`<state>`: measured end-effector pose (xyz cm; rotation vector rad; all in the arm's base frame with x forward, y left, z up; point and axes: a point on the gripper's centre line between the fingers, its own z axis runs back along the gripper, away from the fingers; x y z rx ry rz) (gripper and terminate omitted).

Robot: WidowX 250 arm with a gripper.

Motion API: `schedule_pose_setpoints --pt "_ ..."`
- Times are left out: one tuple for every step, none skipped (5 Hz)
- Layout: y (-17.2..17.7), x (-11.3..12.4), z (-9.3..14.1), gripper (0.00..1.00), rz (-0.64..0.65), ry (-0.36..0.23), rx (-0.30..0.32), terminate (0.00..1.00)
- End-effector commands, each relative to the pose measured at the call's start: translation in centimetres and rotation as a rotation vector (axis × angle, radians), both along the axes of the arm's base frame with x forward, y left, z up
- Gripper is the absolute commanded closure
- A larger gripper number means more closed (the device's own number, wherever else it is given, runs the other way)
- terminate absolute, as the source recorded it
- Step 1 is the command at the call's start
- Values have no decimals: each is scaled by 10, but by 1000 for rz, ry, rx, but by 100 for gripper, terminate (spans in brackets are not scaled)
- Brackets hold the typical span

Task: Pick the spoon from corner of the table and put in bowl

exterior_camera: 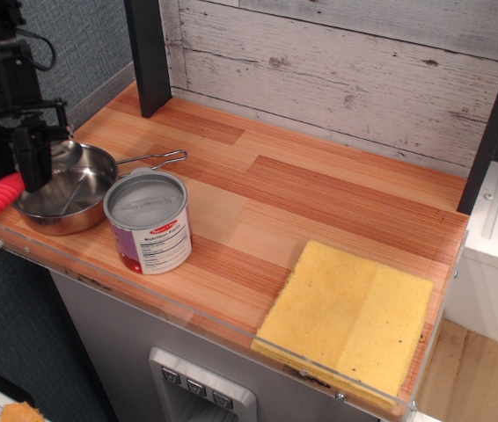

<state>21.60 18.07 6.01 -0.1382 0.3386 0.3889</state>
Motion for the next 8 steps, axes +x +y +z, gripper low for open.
schedule_pose_setpoints --pt "-12 24 -1 100 -44 10 35 0" --pt "-13 24 0 0 -58 -1 33 0" --pt "-11 23 2 0 -51 -8 30 0" --pt "-11 23 6 0 -49 -14 31 0" --pt "-11 24 17 0 -60 -47 47 0" --pt "-18 32 31 0 -188 -70 143 0" --pt "-32 43 48 0 -402 -114 221 0" --pt "-59 56 59 0 -647 -181 242 0"
